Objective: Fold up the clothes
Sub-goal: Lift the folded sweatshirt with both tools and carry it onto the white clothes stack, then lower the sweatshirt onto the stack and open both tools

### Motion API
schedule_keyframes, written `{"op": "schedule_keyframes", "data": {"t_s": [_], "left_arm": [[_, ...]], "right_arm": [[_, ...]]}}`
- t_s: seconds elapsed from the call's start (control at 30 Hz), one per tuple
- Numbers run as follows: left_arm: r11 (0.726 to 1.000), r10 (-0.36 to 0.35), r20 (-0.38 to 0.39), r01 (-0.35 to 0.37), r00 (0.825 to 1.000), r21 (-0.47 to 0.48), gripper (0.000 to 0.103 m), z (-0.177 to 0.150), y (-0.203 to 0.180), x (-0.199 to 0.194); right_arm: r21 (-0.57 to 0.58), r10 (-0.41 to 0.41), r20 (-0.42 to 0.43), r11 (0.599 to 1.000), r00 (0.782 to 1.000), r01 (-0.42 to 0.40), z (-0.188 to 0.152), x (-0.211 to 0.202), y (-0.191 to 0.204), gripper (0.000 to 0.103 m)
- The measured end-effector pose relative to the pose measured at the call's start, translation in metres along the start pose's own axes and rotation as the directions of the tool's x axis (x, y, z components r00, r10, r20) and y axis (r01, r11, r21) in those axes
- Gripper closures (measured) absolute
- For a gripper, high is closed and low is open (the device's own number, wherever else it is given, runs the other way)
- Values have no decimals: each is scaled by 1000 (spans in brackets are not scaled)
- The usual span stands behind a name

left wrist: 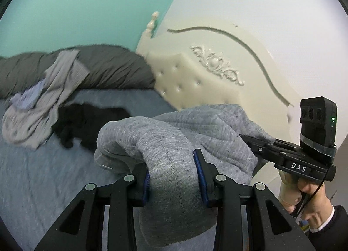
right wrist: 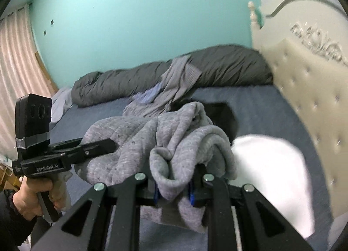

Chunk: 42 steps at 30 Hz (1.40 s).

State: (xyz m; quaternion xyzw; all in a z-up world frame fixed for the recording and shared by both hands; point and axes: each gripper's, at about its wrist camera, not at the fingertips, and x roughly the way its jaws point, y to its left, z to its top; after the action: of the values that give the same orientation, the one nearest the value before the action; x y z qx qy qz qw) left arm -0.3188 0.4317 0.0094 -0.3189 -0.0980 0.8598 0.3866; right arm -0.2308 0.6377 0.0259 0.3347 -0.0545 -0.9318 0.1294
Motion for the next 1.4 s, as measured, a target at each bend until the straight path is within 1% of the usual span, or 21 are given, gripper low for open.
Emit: {"op": "schedule_keyframes", "data": {"t_s": [0.07, 0.17, 0.23, 0.3, 0.37, 0.43, 0.5, 0.57, 0.63, 0.7, 0.8, 0.93, 1.0, 1.07, 1.13, 1.2, 1.27, 1.37, 1.4], "left_arm": [[1000, -6, 25, 6, 1000, 19, 66, 14, -14, 16], [999, -15, 49, 14, 999, 29, 66, 28, -27, 49], [1000, -15, 46, 14, 999, 27, 66, 29, -34, 74], [999, -11, 40, 10, 999, 30, 65, 23, -40, 102], [1000, -8, 11, 8, 1000, 24, 65, 7, -44, 131], [1000, -11, -48, 12, 999, 6, 65, -18, -47, 164], [1000, -24, -124, 22, 992, -20, 65, -50, -48, 193], [998, -46, -184, 39, 982, -39, 65, -82, -53, 210], [997, -66, -216, 56, 974, -52, 65, -104, -58, 216], [996, -82, -231, 69, 969, -65, 65, -120, -62, 217], [989, -109, -243, 81, 964, -120, 65, -130, -64, 213], [980, -136, -258, 92, 957, -175, 65, -129, -66, 202], [972, -155, -253, 101, 955, -213, 65, -128, -62, 197], [967, -159, -263, 96, 952, -238, 65, -128, -55, 197], [959, -164, -280, 86, 946, -272, 65, -132, -46, 198], [944, -173, -303, 70, 937, -321, 65, -142, -33, 201], [947, -167, -326, 60, 930, -315, 62, -152, -29, 201], [952, -165, -336, 61, 927, -299, 60, -156, -26, 194], [953, -164, -337, 60, 927, -298, 60, -155, -26, 193]], "right_arm": [[-21, -25, 27, 999, 999, 25, 19, -7, -18, 85], [-32, -44, 67, 998, 997, 46, 37, -10, -46, 85], [-40, -64, 83, 997, 995, 68, 41, -7, -67, 85], [-54, -93, 91, 994, 991, 98, 41, -1, -86, 85], [-43, -117, 78, 992, 990, 121, 22, 9, -110, 85], [-31, -141, 64, 989, 988, 143, 2, 19, -134, 85], [-19, -164, 49, 986, 985, 165, -18, 30, -158, 85], [20, -172, -9, 985, 985, 172, -50, 42, -178, 85], [47, -163, -62, 985, 985, 166, -84, 46, -191, 85], [69, -147, -105, 986, 984, 154, -113, 45, -201, 85], [119, -114, -135, 984, 984, 130, -138, 35, -216, 85], [189, -59, -140, 978, 988, 85, -145, 24, -226, 85], [229, -31, -140, 971, 990, 63, -141, 18, -227, 85], [269, -2, -139, 962, 990, 40, -136, 11, -228, 85], [299, 10, -152, 954, 988, 36, -136, 10, -230, 85], [313, 5, -190, 948, 982, 55, -147, 16, -232, 85], [326, 1, -228, 942, 974, 76, -159, 21, -234, 85], [381, 24, -235, 922, 972, 69, -177, 24, -242, 85], [391, 32, -234, 918, 972, 64, -180, 23, -243, 83]]}}
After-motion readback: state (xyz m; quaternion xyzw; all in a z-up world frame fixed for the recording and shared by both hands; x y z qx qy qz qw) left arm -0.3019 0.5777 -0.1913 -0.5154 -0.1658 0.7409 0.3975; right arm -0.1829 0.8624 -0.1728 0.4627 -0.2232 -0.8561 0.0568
